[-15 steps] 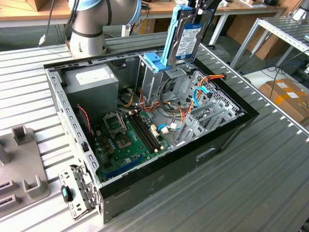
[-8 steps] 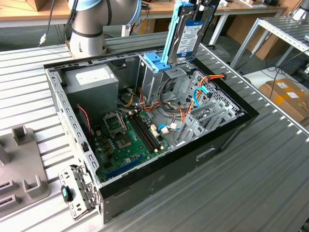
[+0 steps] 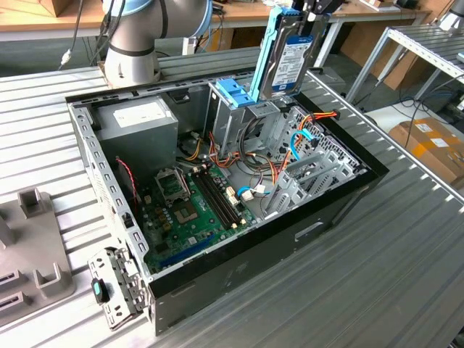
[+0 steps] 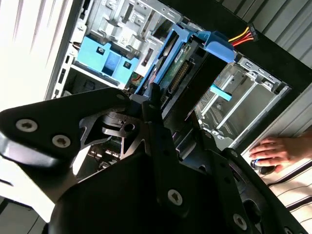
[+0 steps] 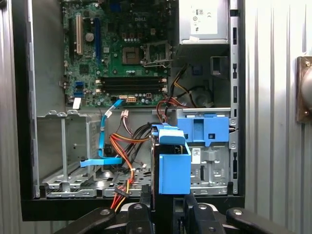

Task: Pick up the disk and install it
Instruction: 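Pick up the disk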

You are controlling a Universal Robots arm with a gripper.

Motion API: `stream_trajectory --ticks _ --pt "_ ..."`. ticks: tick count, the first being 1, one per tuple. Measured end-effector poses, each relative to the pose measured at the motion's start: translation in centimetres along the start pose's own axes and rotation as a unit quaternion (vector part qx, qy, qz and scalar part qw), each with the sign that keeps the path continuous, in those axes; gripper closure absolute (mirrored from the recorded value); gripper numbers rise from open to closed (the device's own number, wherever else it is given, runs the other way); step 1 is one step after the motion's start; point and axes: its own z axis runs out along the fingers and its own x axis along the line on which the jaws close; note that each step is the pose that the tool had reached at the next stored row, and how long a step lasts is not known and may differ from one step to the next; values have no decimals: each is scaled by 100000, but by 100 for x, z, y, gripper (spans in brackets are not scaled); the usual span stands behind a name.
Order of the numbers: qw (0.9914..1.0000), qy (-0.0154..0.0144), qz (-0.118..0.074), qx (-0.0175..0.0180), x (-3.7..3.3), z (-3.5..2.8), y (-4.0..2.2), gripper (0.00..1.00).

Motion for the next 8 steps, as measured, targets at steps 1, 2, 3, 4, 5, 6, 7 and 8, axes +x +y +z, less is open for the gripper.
stream_trajectory --ticks 1,2,3,4,5,6,7,8 --pt "100000 6 2 0 46 0 -1 65" --pt "100000 1 3 0 71 1 -1 65" --pt "100000 0 1 1 96 1 -2 65" --pt "100000 6 1 0 145 1 -3 65" --pt "100000 6 0 1 175 2 -4 65" --pt "100000 3 1 -1 201 2 -5 65" --pt "100000 -1 2 1 235 3 -5 65" --pt "100000 1 1 0 258 3 -6 65"
